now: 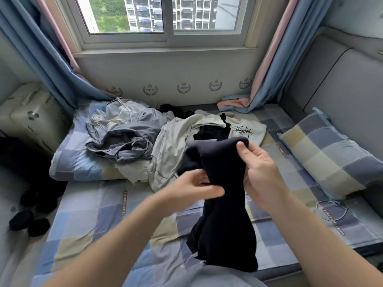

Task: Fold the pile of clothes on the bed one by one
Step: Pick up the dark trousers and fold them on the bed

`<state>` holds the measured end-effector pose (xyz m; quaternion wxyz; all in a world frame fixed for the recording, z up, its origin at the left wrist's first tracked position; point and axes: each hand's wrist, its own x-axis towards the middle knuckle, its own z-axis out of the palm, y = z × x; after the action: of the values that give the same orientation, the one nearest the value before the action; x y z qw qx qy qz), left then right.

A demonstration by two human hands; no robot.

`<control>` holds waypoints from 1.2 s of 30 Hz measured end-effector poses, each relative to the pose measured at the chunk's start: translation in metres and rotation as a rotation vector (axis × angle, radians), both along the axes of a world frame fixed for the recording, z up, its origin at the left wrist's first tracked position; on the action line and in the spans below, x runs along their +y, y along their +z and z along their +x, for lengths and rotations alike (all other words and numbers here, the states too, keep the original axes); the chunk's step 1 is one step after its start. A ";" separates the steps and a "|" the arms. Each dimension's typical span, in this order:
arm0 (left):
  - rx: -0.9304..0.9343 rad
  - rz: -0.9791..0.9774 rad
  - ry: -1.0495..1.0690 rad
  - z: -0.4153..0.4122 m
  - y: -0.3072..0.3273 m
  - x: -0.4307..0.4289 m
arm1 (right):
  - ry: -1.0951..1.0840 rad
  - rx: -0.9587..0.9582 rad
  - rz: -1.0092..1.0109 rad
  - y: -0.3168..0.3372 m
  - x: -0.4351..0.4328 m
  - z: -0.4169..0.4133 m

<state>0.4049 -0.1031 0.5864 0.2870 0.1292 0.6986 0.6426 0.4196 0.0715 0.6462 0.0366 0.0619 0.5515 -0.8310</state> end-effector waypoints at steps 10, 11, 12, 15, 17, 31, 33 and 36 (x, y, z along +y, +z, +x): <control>0.321 0.064 0.300 -0.007 0.013 0.008 | -0.072 -0.075 0.253 -0.004 0.037 -0.012; 0.332 0.072 0.354 -0.008 0.020 0.007 | -0.143 -0.092 0.333 -0.013 0.038 -0.012; 0.342 0.075 0.415 -0.011 0.027 0.006 | -0.251 -0.100 0.408 -0.023 0.037 -0.010; 0.364 0.089 0.552 -0.015 0.040 0.002 | -0.449 -0.004 0.473 -0.052 0.019 0.015; 0.364 0.123 0.581 -0.017 0.048 0.001 | -0.237 0.042 0.413 -0.067 -0.005 0.036; 0.221 0.144 0.758 -0.045 0.044 -0.049 | 0.185 -0.066 0.353 -0.068 -0.020 -0.004; 0.083 0.079 0.598 -0.037 0.025 -0.050 | 0.123 -0.034 0.276 -0.056 -0.014 -0.009; -0.090 -0.035 0.315 -0.018 -0.001 -0.038 | 0.088 -0.043 0.130 -0.040 -0.005 -0.014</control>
<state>0.3867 -0.1414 0.5853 0.2159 -0.0160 0.7078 0.6724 0.4052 0.0663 0.6059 0.0808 0.0578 0.6055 -0.7896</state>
